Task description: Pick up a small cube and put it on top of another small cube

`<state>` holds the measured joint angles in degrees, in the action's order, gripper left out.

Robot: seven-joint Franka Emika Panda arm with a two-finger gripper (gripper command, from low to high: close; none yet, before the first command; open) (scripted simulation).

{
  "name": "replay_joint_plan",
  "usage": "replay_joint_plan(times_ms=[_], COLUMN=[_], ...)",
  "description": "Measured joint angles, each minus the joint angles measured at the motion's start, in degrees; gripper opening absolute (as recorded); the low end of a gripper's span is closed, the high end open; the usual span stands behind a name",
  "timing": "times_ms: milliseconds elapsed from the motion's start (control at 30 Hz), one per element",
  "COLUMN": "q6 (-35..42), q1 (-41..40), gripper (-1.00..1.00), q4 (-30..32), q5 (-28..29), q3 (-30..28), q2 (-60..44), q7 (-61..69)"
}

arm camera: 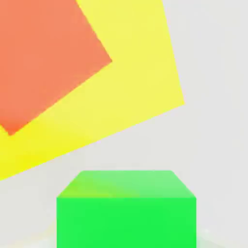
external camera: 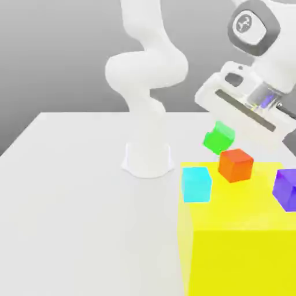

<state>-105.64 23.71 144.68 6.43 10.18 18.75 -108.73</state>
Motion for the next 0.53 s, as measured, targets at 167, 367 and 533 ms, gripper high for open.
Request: replay_joint_plan(times_ms=[167, 367, 533], q6=[-5.84, -16.79, -20.7], q1=[-2.81, -4.88, -5.08], gripper=[-1.0, -1.0, 1.0], q4=[-2.02, 0.35, 2.55], q5=[-6.04, -9.3, -9.47], q3=[-2.74, -3.88, -3.56], q2=[3.93, 3.8, 2.28], q7=[-7.83, -13.8, -13.91])
